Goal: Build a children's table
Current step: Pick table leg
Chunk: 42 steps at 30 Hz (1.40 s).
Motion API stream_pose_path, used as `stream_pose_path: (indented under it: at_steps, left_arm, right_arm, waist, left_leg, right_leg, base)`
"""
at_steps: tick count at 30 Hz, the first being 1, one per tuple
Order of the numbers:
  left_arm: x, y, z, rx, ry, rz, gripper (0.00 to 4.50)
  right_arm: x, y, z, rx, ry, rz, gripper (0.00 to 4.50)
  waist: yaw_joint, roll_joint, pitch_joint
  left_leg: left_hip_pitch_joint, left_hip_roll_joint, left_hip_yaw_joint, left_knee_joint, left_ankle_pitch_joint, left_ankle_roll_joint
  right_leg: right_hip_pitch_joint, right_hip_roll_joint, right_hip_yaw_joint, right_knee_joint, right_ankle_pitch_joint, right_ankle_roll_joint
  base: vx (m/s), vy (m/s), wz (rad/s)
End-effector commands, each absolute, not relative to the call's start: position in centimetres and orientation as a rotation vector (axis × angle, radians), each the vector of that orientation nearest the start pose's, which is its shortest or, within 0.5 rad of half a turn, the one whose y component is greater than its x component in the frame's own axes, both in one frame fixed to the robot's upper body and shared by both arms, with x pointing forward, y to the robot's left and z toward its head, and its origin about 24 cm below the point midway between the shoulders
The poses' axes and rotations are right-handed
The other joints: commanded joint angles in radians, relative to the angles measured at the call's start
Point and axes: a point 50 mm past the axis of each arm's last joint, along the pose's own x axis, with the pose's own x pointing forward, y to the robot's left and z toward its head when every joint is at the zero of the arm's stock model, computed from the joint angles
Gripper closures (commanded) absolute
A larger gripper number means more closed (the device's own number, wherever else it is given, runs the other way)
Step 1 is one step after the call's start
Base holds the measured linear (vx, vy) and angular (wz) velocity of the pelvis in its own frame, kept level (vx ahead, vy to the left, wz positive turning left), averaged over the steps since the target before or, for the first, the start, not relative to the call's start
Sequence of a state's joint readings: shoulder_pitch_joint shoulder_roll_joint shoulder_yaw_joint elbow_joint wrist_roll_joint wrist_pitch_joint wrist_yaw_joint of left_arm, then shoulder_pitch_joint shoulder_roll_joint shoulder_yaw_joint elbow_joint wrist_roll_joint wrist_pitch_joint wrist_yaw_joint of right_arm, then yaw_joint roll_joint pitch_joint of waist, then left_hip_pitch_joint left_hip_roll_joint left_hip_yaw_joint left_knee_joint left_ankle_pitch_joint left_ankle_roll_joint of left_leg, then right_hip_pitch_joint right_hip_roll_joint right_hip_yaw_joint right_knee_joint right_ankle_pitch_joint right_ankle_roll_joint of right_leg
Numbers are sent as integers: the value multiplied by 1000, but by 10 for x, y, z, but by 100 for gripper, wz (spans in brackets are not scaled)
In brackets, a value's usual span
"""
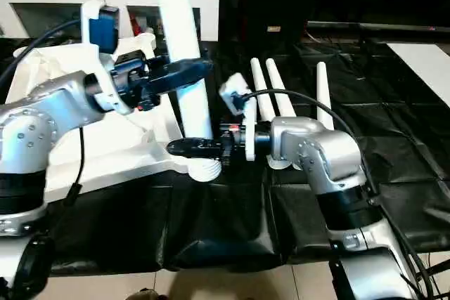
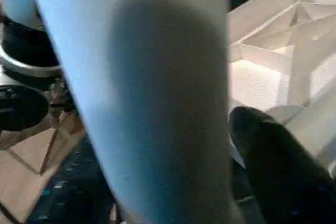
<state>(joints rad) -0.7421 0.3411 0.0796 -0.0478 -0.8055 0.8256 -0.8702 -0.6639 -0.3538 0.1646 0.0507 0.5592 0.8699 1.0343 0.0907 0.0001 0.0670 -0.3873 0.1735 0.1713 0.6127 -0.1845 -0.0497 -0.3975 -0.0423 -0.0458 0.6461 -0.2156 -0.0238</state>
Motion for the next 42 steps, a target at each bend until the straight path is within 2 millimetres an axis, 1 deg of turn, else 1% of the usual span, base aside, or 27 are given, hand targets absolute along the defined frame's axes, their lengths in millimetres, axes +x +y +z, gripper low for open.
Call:
stream_pose_path:
  at_steps: [1, 2, 5, 7, 12, 15, 16, 17, 18, 19, 20, 21, 22, 23, 24, 25, 27, 29, 30, 32, 34, 35, 36, 38, 39, 42]
  left_arm:
    - [300, 107, 234, -281, -84, -1394, 268]
    - [300, 108, 233, -279, -82, -1393, 268]
    - [301, 109, 233, -278, -79, -1398, 268]
    - [301, 110, 232, -277, -79, -1400, 268]
    - [302, 109, 231, -277, -76, -1400, 268]
    - [303, 109, 229, -272, -76, -1381, 268]
    - [305, 109, 228, -263, -82, -1357, 212]
    - [309, 110, 227, -258, -86, -1306, 198]
    - [309, 110, 227, -258, -86, -1306, 198]
    - [312, 111, 227, -268, -88, -1270, 195]
    - [317, 112, 227, -299, -86, -1220, 187]
    - [321, 113, 227, -309, -95, -1156, 176]
    - [321, 113, 227, -309, -95, -1156, 163]
    - [328, 113, 226, -315, -96, -1061, 154]
    - [337, 112, 222, -296, -81, -935, 147]
    - [337, 111, 222, -296, -81, -934, 142]
    - [341, 109, 219, -277, -68, -867, 126]
    - [347, 102, 216, -255, -60, -759, 119]
    - [347, 102, 216, -255, -60, -759, 119]
    - [354, 97, 215, -248, -73, -648, 119]
    - [355, 96, 216, -256, -80, -620, 119]
    - [359, 97, 217, -261, -84, -574, 119]
    - [361, 98, 218, -264, -85, -546, 119]
    - [365, 102, 221, -280, -91, -510, 119]
    - [367, 105, 224, -311, -96, -494, 119]
    - [369, 109, 228, -343, -103, -467, 119]
  right_arm:
    - [303, -91, 156, 157, 348, 1405, 156]
    - [302, -91, 156, 158, 349, 1408, 179]
    - [300, -91, 157, 163, 350, 1423, 189]
    - [300, -91, 157, 163, 351, 1427, 221]
    - [299, -91, 155, 161, 351, 1422, 240]
    - [300, -91, 154, 162, 342, 1401, 243]
    - [302, -90, 154, 156, 325, 1377, 245]
    - [305, -89, 155, 148, 291, 1341, 245]
    - [305, -89, 155, 148, 291, 1341, 245]
    - [307, -88, 155, 140, 264, 1310, 247]
    - [310, -87, 155, 124, 242, 1265, 250]
    - [313, -85, 154, 94, 219, 1218, 254]
    - [313, -85, 154, 94, 219, 1218, 256]
    - [318, -81, 153, 40, 185, 1145, 257]
    - [323, -76, 152, -8, 150, 1060, 257]
    - [323, -76, 152, -8, 150, 1060, 258]
    - [325, -72, 150, -32, 138, 1010, 259]
    - [330, -66, 148, -74, 103, 904, 260]
    - [330, -66, 148, -74, 103, 904, 260]
    - [334, -60, 145, -95, 73, 828, 261]
    - [335, -58, 144, -110, 64, 804, 261]
    - [336, -56, 143, -136, 52, 773, 261]
    - [337, -55, 142, -154, 44, 754, 261]
    - [338, -54, 140, -172, 42, 731, 261]
    - [339, -54, 139, -193, 33, 710, 261]
    - [340, -53, 136, -215, 25, 686, 261]
  waist:
    - [4, 5, -79]
    - [5, 5, -79]
    - [5, 7, -80]
    - [7, 8, -80]
    - [7, 8, -80]
    - [7, 8, -81]
    - [7, 7, -81]
    - [7, 7, -81]
    - [5, 7, -80]
    - [4, 8, -80]
    - [5, 8, -81]
    - [5, 7, -82]
    - [5, 8, -82]
    - [6, 6, -82]
    - [4, 7, -80]
    - [3, 6, -81]
    - [4, 6, -83]
    - [1, 7, -83]
    - [1, 5, -83]
    - [-1, 6, -84]
    - [0, 8, -83]
    - [-1, 6, -83]
    - [-2, 7, -82]
    - [-1, 8, -82]
    - [-2, 6, -82]
    - [0, 10, -84]
  left_leg:
    - [16, 49, -18, -59, -70, -2]
    - [16, 49, -18, -59, -68, -2]
    - [17, 49, -18, -59, -68, 0]
    - [18, 50, -18, -59, -70, -5]
    - [17, 48, -18, -59, -71, -8]
    - [16, 48, -18, -58, -68, -9]
    - [16, 49, -18, -58, -64, -8]
    - [15, 48, -18, -58, -63, -9]
    - [15, 49, -18, -59, -68, -11]
    - [16, 49, -19, -58, -69, -14]
    - [16, 49, -19, -58, -65, -20]
    - [17, 48, -19, -59, -65, -21]
    - [17, 48, -18, -57, -64, -23]
    - [17, 48, -19, -58, -65, -24]
    - [15, 50, -19, -59, -63, -32]
    - [17, 47, -19, -59, -69, -37]
    - [16, 47, -20, -59, -65, -31]
    - [15, 48, -21, -58, -50, -31]
    - [14, 47, -21, -58, -45, -30]
    - [14, 48, -20, -58, -51, -22]
    - [15, 47, -21, -58, -53, -22]
    - [14, 46, -20, -57, -59, -21]
    - [15, 45, -20, -58, -64, -25]
    - [15, 45, -21, -58, -70, -30]
    - [16, 45, -21, -59, -77, -30]
    - [16, 45, -21, -57, -67, -29]
  right_leg:
    - [62, -91, 52, -73, -26, -213]
    - [62, -90, 52, -72, -23, -214]
    - [62, -90, 52, -72, -13, -215]
    - [61, -90, 52, -71, -15, -216]
    - [62, -90, 52, -71, -14, -215]
    - [63, -90, 52, -70, -6, -216]
    - [63, -91, 52, -70, -3, -215]
    - [63, -91, 52, -69, -1, -215]
    - [62, -91, 52, -71, -7, -213]
    - [62, -91, 52, -72, -9, -211]
    - [63, -92, 51, -68, -4, -212]
    - [63, -91, 51, -70, -6, -214]
    - [61, -91, 52, -69, -2, -214]
    - [64, -91, 51, -69, 0, -212]
    - [61, -92, 52, -70, -1, -206]
    - [63, -91, 52, -71, -14, -200]
    - [66, -92, 52, -70, -11, -192]
    - [62, -90, 52, -69, 19, -188]
    - [65, -92, 53, -67, 34, -191]
    - [64, -91, 54, -69, 38, -192]
    - [65, -91, 53, -68, 42, -193]
    - [66, -91, 53, -70, 37, -193]
    - [63, -89, 54, -72, 27, -188]
    - [64, -90, 53, -71, 18, -184]
    - [65, -90, 53, -71, 15, -183]
    - [64, -91, 54, -68, 43, -191]
  base:
    - [0, 0, 0]
    - [0, 0, 0]
    - [0, 0, 0]
    - [0, 0, 0]
    - [0, 0, 0]
    - [0, 0, 0]
    - [0, 0, 0]
    - [0, 0, 0]
    - [0, 0, 0]
    - [0, 0, 0]
    - [0, 0, 0]
    - [0, 0, 0]
    - [0, 0, 0]
    - [0, 0, 0]
    - [0, 0, 0]
    - [0, 0, 0]
    - [0, 0, 0]
    - [0, 0, 0]
    - [0, 0, 0]
    - [0, 0, 0]
    - [0, 0, 0]
    - [0, 0, 0]
    - [0, 0, 0]
    - [0, 0, 0]
    - [0, 0, 0]
    - [0, 0, 0]
